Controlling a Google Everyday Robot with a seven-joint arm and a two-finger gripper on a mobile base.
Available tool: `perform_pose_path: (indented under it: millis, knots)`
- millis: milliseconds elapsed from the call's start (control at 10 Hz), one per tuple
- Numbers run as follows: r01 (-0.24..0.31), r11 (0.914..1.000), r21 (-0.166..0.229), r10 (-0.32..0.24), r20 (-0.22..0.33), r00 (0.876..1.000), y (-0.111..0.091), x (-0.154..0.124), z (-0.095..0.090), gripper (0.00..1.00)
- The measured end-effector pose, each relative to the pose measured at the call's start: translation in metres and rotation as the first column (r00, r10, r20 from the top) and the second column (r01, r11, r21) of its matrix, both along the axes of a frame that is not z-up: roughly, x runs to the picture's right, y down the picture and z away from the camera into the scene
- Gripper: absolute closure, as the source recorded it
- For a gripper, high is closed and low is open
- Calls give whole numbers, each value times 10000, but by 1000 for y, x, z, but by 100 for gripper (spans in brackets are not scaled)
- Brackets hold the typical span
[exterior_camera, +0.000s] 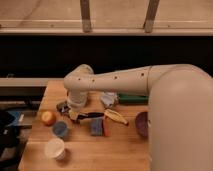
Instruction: Place brush in plastic cup
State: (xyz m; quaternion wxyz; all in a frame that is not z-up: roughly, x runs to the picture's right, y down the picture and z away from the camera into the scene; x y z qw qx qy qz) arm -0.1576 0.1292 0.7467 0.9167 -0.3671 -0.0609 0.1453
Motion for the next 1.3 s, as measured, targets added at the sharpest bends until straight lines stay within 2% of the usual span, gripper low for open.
perform_pose_path:
  millis: [200, 400, 500, 900, 1300]
  knots:
    - [819, 9966, -65, -813, 597, 9949, 15, -15, -1, 100]
    - [1683, 9856, -130, -1653, 1274, 9780, 31, -25, -5, 100]
    - [1925, 9811, -175, -1879, 1482, 9709, 37, -25, -7, 100]
    - [1999, 9796, -200, -1946, 1540, 9687, 38, -26, -7, 100]
    - [1937, 9806, -307, -1868, 1546, 9702, 43, -27, 2, 100]
